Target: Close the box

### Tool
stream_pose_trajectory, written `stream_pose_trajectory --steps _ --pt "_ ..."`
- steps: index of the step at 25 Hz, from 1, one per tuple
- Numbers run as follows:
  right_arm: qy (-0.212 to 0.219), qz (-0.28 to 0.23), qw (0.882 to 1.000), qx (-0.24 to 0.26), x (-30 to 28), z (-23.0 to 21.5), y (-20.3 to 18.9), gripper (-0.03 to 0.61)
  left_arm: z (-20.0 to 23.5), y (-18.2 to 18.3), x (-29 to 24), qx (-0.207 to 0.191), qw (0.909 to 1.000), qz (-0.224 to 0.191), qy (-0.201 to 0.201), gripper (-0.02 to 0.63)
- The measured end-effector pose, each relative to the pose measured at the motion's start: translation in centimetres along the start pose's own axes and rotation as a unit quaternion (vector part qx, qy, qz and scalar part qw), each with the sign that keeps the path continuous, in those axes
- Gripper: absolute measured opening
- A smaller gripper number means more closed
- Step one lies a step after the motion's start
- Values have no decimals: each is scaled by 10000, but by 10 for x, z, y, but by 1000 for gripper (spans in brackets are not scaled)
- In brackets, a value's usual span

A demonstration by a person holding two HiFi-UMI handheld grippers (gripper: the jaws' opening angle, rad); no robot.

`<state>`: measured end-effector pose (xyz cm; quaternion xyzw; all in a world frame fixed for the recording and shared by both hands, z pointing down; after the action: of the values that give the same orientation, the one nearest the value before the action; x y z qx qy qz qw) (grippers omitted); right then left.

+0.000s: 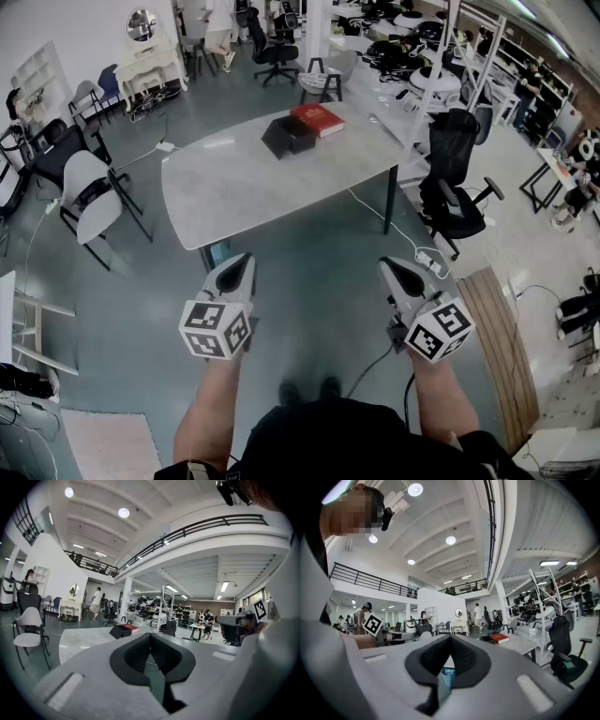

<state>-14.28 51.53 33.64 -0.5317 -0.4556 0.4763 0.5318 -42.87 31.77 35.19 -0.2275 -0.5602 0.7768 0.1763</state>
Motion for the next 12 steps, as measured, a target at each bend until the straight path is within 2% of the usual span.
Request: stream_pose_trajectory --steps 6,12 --pt "-16 84 9999 -102 13 -20 -7 -2 -26 5 -17 -275 9996 66 -59 11" --pt "-42 96 9999 -122 19 -34 -13 -2 -39 3 -25 -352 9993 108 -39 11"
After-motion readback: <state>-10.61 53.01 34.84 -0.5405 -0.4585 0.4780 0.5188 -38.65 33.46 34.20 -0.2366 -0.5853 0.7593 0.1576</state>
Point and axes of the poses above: the fingertips, and each gripper's own axes: x backward along the fingers, z to its left, y out of its top, the point moved 10 cm from there along x, backward along the fingers, and after that the axes turned 9 degrees about x, right-handed, at the moved point
